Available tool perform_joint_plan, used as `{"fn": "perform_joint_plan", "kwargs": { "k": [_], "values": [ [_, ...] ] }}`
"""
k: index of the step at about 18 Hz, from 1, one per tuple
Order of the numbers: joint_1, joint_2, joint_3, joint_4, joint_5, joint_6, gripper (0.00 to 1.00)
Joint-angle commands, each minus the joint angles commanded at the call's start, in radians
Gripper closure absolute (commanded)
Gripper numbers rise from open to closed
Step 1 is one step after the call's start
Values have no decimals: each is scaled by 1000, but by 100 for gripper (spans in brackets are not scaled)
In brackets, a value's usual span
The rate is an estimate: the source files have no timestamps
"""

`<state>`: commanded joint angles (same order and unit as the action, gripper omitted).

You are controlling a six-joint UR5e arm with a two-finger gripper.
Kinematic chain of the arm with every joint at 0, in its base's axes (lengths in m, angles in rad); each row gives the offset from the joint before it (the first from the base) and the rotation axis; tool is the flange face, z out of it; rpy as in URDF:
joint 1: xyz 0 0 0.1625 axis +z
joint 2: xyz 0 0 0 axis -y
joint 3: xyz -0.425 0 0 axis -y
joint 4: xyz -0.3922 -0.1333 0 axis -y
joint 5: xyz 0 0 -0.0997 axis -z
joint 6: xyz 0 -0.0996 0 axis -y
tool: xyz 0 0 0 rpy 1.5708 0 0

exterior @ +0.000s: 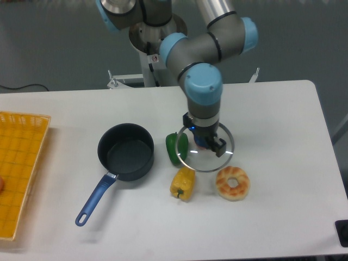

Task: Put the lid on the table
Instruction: 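Carry the glass lid with the gripper away from the peppers toward the open table area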

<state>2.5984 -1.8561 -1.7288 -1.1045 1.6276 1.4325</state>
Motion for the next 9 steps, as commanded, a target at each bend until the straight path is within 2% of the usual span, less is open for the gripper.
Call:
{"fn": "perform_joint_plan", "kwargs": {
  "k": [9],
  "values": [
    [147,-58,34,3,0,244,57]
  ]
}}
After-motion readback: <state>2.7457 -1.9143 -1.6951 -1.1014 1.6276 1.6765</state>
